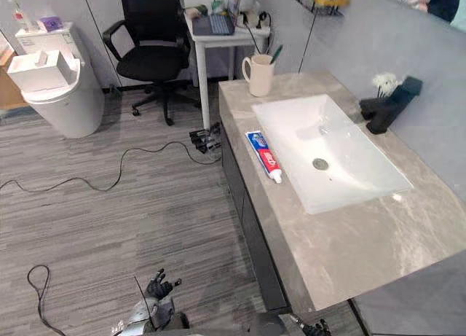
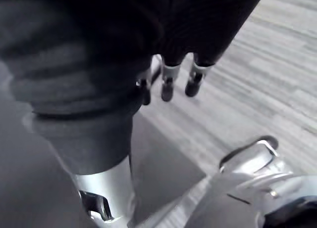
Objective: Organize washtable
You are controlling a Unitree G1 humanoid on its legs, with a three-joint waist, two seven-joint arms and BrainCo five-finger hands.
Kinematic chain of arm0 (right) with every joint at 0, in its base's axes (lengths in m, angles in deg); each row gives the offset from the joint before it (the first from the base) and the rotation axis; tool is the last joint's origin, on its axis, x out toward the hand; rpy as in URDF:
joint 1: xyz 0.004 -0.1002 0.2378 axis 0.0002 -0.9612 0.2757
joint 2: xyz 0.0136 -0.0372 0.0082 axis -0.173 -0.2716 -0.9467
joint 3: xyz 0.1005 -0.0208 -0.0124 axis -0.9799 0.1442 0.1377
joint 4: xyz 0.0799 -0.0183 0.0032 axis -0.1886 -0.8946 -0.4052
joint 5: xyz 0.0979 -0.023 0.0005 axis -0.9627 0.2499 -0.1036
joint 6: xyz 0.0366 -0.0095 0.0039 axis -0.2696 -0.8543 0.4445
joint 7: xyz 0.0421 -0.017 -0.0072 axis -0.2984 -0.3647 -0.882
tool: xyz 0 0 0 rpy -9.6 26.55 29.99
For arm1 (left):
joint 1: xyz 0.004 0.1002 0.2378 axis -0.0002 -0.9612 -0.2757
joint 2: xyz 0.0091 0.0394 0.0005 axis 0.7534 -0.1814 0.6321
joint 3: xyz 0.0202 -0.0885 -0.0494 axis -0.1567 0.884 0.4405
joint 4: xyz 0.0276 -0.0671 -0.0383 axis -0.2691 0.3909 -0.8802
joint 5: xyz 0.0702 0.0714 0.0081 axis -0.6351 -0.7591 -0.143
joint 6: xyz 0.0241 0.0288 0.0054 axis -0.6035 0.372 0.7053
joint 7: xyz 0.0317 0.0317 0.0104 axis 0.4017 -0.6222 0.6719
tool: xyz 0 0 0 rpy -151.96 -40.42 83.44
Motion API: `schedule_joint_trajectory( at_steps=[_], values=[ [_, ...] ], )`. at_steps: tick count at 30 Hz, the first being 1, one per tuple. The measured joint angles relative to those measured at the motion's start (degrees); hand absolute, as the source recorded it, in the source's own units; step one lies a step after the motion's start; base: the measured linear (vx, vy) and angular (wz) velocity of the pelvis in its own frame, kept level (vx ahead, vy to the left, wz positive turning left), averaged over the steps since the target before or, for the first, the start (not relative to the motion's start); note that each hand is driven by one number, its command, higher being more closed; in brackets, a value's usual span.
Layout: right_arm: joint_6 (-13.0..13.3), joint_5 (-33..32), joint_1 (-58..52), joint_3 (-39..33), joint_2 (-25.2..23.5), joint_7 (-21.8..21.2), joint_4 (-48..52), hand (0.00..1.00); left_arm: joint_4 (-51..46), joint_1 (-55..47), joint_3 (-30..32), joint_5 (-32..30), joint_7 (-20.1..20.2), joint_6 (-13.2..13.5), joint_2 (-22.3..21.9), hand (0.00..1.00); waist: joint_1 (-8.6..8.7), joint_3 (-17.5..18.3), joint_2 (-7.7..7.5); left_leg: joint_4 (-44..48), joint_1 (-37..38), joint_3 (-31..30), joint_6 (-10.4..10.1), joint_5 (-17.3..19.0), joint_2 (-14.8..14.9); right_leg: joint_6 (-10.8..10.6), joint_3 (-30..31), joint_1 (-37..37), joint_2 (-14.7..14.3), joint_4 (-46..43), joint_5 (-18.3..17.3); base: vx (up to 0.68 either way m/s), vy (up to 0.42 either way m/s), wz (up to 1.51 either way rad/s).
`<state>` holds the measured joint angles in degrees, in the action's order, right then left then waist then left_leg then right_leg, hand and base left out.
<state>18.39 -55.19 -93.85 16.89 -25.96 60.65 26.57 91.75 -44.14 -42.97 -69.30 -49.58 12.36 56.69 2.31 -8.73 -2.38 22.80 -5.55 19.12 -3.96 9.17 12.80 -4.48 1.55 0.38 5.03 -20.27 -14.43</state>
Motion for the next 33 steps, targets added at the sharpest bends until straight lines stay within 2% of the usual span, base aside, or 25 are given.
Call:
schedule_joint_trajectory(
  at_steps=[7, 8, 9, 11, 15, 16, 17, 18, 19, 20, 21, 22, 24, 26, 27, 28, 29, 30, 32, 33],
  values=[
    [-0.05, 0.96, 1.17, 0.64, -0.39, -1.02, -0.36, 0.00, 1.06, -0.62, -0.04, -0.92, -0.02, 0.06, 1.53, 0.00, -0.03, 1.47, -0.25, 0.12, -0.50, 3.87, 2.20, 1.31, -1.84, -2.75, 2.84, 0.97, 2.31, 4.68, 4.16, -0.06, 0.132, -0.25],
    [-0.04, 1.79, 1.47, 0.65, -0.39, -1.01, -0.37, 0.00, 1.25, -0.52, -0.04, -0.91, -0.06, 0.06, 1.59, 0.00, -0.19, 1.47, -0.17, -0.19, -0.32, 4.82, 2.37, 1.39, -1.83, -2.79, 2.93, 1.17, 2.63, 5.31, 5.02, -0.06, 0.098, -0.40],
    [-0.04, 2.49, 1.93, 0.69, -0.32, -1.01, -0.42, 0.00, 1.27, -0.64, 0.01, -0.91, -0.07, 0.07, 1.59, 0.00, -0.11, 1.51, -0.18, -1.20, 0.09, 5.51, 2.45, 1.33, -1.95, -1.94, -0.48, 1.45, 3.28, 5.33, 6.36, -0.06, 0.081, -0.38],
    [-0.01, 2.54, 2.16, 0.79, -0.32, -1.00, -0.46, 0.00, 1.34, -0.67, 0.04, -0.91, -0.06, 0.07, 1.59, 0.00, -0.08, 1.53, -0.20, -2.43, 0.25, 5.65, 2.43, 0.86, -2.34, -0.96, -3.59, 1.47, 3.37, 4.99, 7.01, -0.06, 0.024, -0.18],
    [0.27, 2.64, 1.92, 1.20, -0.25, -1.00, -0.61, 0.00, 1.38, -0.89, 0.06, -0.93, 0.02, 0.08, 1.47, 0.00, -0.17, 1.69, -0.39, -6.50, 1.91, 2.37, 1.81, 0.17, -5.12, 0.85, -3.84, 1.46, 3.80, 2.49, 4.99, -0.02, -0.022, 0.20],
    [0.57, 2.63, 1.80, 1.29, -0.21, -0.98, -0.95, 0.00, 1.37, -0.88, 0.08, -0.95, 0.07, 0.13, 1.45, 0.00, -0.15, 1.64, -0.43, -6.31, 1.65, 0.56, 1.65, 0.06, -5.84, 0.37, -3.60, 0.85, 3.83, 2.69, 3.08, 0.02, -0.099, 0.52],
    [0.73, 2.51, 1.81, 1.27, 0.33, -1.00, -0.95, 0.00, 1.36, -0.85, 0.20, -0.96, 0.09, 0.13, 1.34, 0.00, -0.05, 1.44, 0.19, -4.32, 0.33, -1.65, 1.62, 0.05, -5.73, -0.05, -5.21, 0.84, 3.55, 2.07, 2.29, 0.02, -0.103, 0.61],
    [0.77, 2.48, 1.79, 1.26, 0.73, -1.05, -0.92, 0.00, 1.29, -0.80, 0.35, -0.96, 0.09, 0.12, 1.35, 0.00, -0.11, 1.44, 0.04, -2.20, -0.65, -2.76, 1.27, -0.12, -5.16, -0.19, -5.82, 0.95, 3.17, 1.54, 1.77, 0.05, -0.084, 0.61],
    [0.83, 2.52, 1.80, 1.29, 1.41, -0.97, -0.97, 0.00, 0.87, -0.59, 0.44, -0.95, 0.08, 0.21, 1.02, 0.00, -0.49, 1.14, 0.94, 2.13, -2.78, -4.36, 1.30, 0.09, -4.00, -0.06, -6.82, 1.20, 2.93, 0.17, 0.85, 0.04, -0.067, 0.49],
    [0.67, 2.57, 2.78, 1.51, 2.13, -0.88, -1.57, 0.00, -0.10, -0.25, 0.56, -0.93, 0.08, 0.26, 0.86, 0.00, -1.04, 0.50, 1.62, 7.78, -6.00, -5.51, 0.24, -0.19, -3.02, -0.20, -7.80, 2.14, 2.91, -2.53, -0.27, 0.00, -0.087, 0.50],
    [0.43, 2.76, 3.48, 2.03, 2.76, -0.89, -2.64, 0.00, -0.56, -0.16, 0.57, -0.92, 0.07, 0.43, 0.52, 0.00, -1.09, 0.03, 0.83, 10.13, -7.96, -6.11, -0.27, -0.42, -2.12, -0.04, -8.82, 2.93, 3.49, -4.16, -0.71, -0.03, -0.067, 0.34],
    [0.35, 2.96, 3.49, 2.20, 3.00, -0.89, -2.69, 0.00, -0.63, -0.11, 0.89, -0.90, 0.04, 0.48, 0.80, 0.00, -1.30, 0.01, 0.92, 10.88, -8.00, -5.67, -0.99, 0.29, -1.54, -0.03, -9.33, 2.57, 3.71, -4.24, -0.67, 0.01, -0.027, 0.17],
    [0.14, 2.98, 3.43, 2.56, 3.26, -0.40, -3.16, 0.00, -0.66, -0.19, 1.16, -0.91, 0.02, 0.46, 0.79, 0.00, -1.61, -0.04, 0.98, 12.38, -7.01, -2.62, 1.34, 2.46, 2.01, -0.02, -9.38, 1.78, 3.77, -4.27, -0.62, 0.07, 0.059, -0.04],
    [0.09, 3.00, 3.46, 3.44, 3.31, 0.40, -3.09, 0.00, -0.75, -0.34, 1.16, -0.91, 0.05, 0.51, 0.96, 0.00, -1.63, -0.11, 0.67, 12.01, -5.54, -1.77, 1.37, 2.86, 5.35, -0.60, -9.33, 1.46, 4.71, -4.24, -0.28, 0.04, 0.138, -0.04],
    [0.08, 3.05, 3.34, 3.51, 3.29, 0.75, -3.08, 0.00, -0.75, -0.30, 1.12, -0.90, 0.06, 0.50, 1.14, 0.00, -1.61, -0.14, 0.57, 10.99, -5.09, -1.52, 1.45, 2.80, 7.23, -1.60, -9.20, 1.47, 5.46, -4.08, 0.27, 0.00, 0.224, 0.00],
    [0.05, 3.08, 3.28, 3.51, 3.29, 1.21, -3.08, 0.00, -0.71, -0.30, 1.10, -0.90, 0.05, 0.47, 1.17, 0.00, -1.65, -0.12, 0.69, 9.45, -4.57, -1.32, 0.26, 3.27, 7.86, -2.55, -9.06, 1.44, 6.07, -3.61, 0.72, -0.01, 0.266, 0.02],
    [-0.32, 3.10, 3.26, 3.43, 2.95, 1.40, -3.16, 0.00, -0.78, -0.30, 0.90, -0.89, 0.04, 0.37, 1.47, 0.00, -1.71, 0.12, 0.60, 7.97, -4.45, -0.38, -1.35, 3.54, 5.42, -4.24, -8.13, 1.37, 7.22, -2.06, 1.16, 0.02, 0.329, 0.17],
    [-0.72, 3.10, 2.75, 3.36, 1.34, 1.41, -3.18, 0.00, -0.65, -0.43, 0.07, -0.89, -0.11, 0.17, 3.22, 0.00, -1.37, 0.91, -1.84, 5.45, -3.82, -0.32, -0.34, 2.77, 1.86, -4.83, -6.93, 0.08, 8.76, 1.65, 1.56, 0.04, 0.253, 0.28],
    [-0.75, 3.11, 1.83, 2.92, 1.01, 1.39, -3.14, 0.00, -0.59, -0.42, -0.59, -0.89, -0.01, 0.02, 3.74, 0.00, -1.36, 1.14, -2.28, 5.19, -4.06, -0.72, -0.07, 2.65, 0.21, -5.16, -6.89, -1.16, 9.86, 3.89, 3.42, 0.02, 0.196, 0.31],
    [-0.74, 3.16, 1.36, 2.94, 0.79, 1.19, -3.12, 0.00, -0.63, -0.20, -1.56, -0.89, 0.00, 0.05, 4.09, 0.00, -1.63, 1.26, -2.39, 5.23, -4.12, -0.66, 0.55, 3.04, -1.18, -6.42, -7.16, -1.20, 11.20, 4.08, 5.09, -0.01, 0.225, 0.20]
  ],
)
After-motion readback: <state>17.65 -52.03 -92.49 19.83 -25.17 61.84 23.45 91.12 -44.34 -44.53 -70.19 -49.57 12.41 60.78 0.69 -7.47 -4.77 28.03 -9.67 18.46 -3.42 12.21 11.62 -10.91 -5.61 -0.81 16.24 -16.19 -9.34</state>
